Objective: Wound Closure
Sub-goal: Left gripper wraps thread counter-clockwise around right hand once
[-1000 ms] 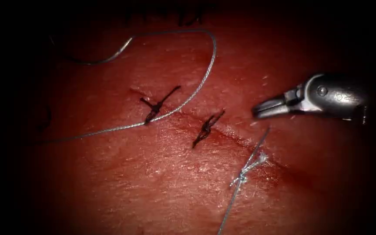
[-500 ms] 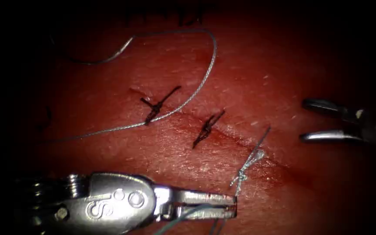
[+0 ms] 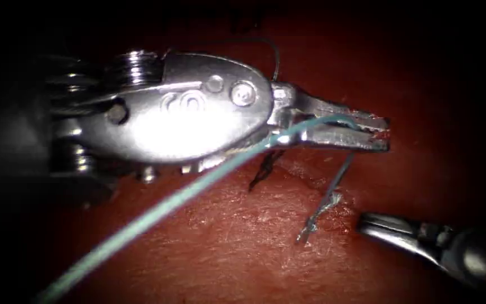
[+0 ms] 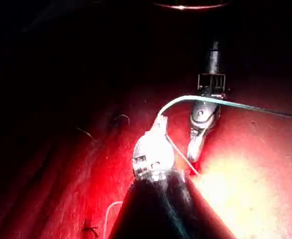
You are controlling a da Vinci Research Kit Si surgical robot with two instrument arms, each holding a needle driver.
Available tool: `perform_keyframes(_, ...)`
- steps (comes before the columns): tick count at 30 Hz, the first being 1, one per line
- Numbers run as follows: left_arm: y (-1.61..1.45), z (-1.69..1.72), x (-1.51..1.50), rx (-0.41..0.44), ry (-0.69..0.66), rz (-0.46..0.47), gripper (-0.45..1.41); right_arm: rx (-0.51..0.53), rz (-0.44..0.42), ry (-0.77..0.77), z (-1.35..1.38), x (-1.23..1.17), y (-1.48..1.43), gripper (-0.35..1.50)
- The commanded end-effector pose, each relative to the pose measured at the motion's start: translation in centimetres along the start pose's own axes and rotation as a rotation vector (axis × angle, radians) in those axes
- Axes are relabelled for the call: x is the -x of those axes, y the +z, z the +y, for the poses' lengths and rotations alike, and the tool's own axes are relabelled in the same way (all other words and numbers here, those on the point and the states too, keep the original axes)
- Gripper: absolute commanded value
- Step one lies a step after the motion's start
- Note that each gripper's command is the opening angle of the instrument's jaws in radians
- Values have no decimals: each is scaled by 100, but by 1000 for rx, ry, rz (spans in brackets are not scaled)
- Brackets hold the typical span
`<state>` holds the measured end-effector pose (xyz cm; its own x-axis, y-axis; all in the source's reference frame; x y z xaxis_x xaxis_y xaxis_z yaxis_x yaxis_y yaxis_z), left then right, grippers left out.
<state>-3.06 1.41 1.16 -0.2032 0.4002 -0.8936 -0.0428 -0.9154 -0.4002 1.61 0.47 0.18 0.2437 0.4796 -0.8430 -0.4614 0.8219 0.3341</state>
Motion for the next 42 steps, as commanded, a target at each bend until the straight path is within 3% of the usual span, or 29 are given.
perform_keyframes(1, 5, -4, 2, 5, 2, 1, -45, 14, -1, 2, -1, 6, 12, -35)
perform_keyframes(9, 1, -10, 7, 36, -15, 9, -45, 76, -19, 2, 12, 18, 33, -35)
perform_keyframes(16, 7, -25, 13, 85, -67, 26, -45, 62, -13, -8, 13, 28, 65, -33)
perform_keyframes(20, 15, -35, 25, 92, -76, 54, -45, 23, 12, -7, 0, 29, 86, -18)
perform_keyframes(27, 26, -45, 71, 67, -31, 37, -45, -4, 94, -18, -27, 22, 87, -18)
perform_keyframes(36, 45, -28, 147, 51, -81, 7, -45, -38, 217, -56, -56, 13, 89, -18)
perform_keyframes(42, 44, -19, 159, 49, -91, 25, -45, -33, 246, -53, -58, 12, 87, -18)
